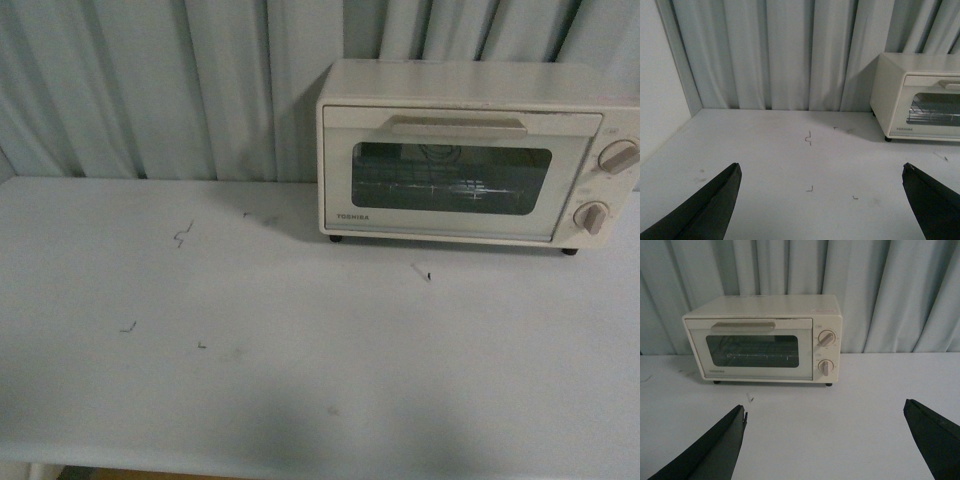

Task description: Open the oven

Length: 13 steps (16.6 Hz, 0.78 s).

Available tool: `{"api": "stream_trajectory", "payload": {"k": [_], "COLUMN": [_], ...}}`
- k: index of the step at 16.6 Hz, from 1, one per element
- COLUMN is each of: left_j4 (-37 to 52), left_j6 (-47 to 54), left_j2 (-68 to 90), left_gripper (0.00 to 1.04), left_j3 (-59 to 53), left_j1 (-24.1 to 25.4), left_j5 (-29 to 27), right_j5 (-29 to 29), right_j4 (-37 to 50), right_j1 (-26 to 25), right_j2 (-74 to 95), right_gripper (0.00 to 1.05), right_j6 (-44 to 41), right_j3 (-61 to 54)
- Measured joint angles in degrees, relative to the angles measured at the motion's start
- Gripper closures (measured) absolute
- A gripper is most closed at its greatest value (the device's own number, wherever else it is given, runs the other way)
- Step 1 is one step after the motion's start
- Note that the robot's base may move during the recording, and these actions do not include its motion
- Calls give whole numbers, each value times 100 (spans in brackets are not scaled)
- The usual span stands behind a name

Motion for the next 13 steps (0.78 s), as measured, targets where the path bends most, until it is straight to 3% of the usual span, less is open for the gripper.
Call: {"api": "stream_trajectory", "payload": {"k": [13], "left_j4": [0], "left_j6": [0], "left_j2": [0], "left_gripper": [7], "left_j3": [0], "left_j1": [0], "left_j5": [0], "right_j5": [0], "right_j4": [0], "right_j1": [0], "right_j2": [0], "right_gripper": [6], "right_j6": [0], "right_j3": [0]}}
